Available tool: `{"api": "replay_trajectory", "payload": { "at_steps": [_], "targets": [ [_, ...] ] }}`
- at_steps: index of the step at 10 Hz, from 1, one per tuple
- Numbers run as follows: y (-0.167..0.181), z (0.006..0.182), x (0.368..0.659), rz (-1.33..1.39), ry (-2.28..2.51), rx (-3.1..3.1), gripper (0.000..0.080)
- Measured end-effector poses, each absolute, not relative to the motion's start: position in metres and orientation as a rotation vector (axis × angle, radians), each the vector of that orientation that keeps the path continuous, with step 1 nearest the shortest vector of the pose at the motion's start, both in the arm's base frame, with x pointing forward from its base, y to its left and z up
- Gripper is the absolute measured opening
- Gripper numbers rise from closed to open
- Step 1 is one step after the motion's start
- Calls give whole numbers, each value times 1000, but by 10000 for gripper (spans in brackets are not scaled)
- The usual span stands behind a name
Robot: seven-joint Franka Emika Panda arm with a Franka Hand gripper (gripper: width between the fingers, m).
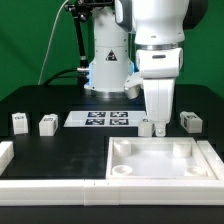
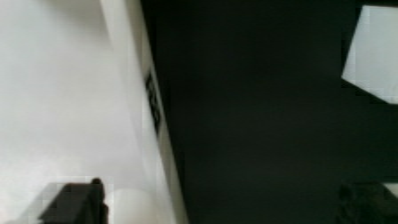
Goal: Assemble one leg
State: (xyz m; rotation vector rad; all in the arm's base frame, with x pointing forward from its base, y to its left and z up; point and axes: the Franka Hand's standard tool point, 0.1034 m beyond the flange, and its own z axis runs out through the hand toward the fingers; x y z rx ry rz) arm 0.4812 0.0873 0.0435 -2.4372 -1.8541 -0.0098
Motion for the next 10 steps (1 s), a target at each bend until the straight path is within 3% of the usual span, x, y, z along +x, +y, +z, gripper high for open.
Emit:
{"api": "replay_trajectory", "payload": {
  "at_steps": [4,10],
  "targets": [
    [100,46,462,12,-1244,-2805,649],
    [151,43,441,89,-211,-3037,649]
  ]
}}
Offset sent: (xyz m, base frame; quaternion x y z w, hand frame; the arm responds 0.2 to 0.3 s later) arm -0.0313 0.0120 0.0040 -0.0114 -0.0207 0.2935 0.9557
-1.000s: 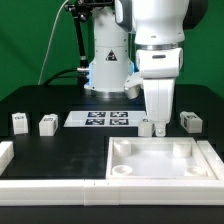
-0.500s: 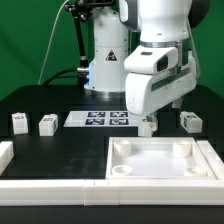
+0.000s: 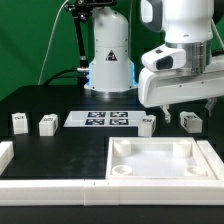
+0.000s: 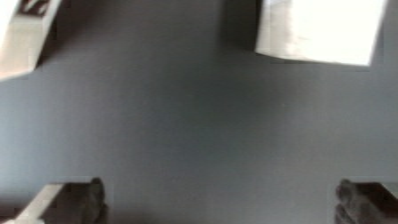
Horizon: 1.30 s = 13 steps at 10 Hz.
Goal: Assemble one leg
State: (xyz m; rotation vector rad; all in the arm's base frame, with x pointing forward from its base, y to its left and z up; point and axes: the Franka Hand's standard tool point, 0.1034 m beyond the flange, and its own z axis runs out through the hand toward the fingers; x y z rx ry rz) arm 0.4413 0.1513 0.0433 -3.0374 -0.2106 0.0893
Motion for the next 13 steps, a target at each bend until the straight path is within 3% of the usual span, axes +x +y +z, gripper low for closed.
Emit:
{"api": "replay_trajectory", "payload": {
  "at_steps": [4,8,10,13],
  "targets": [
    [152,43,440,120,-201,-3038,649],
    [176,30,403,669,-180,-3048,649],
    [177,18,397,898,-181,-3005,649],
    [173,14,390,1303,-187,-2886,649]
  ]
}}
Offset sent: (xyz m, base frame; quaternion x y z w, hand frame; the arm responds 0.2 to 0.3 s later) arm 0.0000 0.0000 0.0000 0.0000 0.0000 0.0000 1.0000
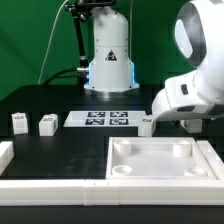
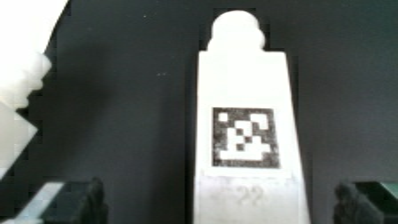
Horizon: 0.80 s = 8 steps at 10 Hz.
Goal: Assemble one leg
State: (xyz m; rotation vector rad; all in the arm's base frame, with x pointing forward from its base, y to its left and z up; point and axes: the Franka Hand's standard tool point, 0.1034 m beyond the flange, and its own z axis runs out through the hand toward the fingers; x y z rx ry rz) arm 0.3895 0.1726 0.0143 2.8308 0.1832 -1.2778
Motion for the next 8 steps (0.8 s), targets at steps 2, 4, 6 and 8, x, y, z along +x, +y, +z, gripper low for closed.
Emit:
{"api": "replay_trajectory", "payload": {
  "at_steps": [2,4,6,8],
  "targets": [
    [171,12,387,-1532,188,2683,649],
    [172,9,389,-1541,190,2680,649],
    [173,9,388,-1541,192,2679,649],
    [174,9,387,-1541,195,2678,416]
  ]
}}
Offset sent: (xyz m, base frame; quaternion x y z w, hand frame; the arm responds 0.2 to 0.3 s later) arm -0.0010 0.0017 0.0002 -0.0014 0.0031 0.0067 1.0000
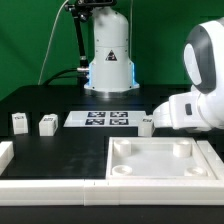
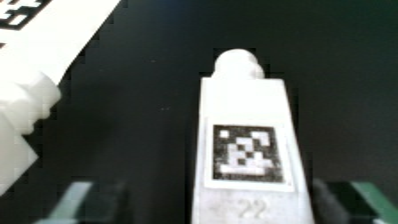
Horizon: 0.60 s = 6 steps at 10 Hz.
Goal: Assemble one leg
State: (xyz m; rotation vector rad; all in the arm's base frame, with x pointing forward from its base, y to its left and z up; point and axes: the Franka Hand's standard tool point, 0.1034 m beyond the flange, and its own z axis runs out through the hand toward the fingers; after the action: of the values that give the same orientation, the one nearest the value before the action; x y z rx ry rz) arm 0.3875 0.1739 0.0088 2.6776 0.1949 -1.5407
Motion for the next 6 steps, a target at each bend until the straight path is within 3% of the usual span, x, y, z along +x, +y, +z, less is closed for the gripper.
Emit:
{"api": "replay_trajectory", "payload": {
  "at_steps": [1,2,6],
  "targets": [
    [174,9,387,-1541,195,2678,416],
    [174,9,387,-1541,195,2678,290],
    [174,9,387,-1541,195,2677,290]
  ]
}}
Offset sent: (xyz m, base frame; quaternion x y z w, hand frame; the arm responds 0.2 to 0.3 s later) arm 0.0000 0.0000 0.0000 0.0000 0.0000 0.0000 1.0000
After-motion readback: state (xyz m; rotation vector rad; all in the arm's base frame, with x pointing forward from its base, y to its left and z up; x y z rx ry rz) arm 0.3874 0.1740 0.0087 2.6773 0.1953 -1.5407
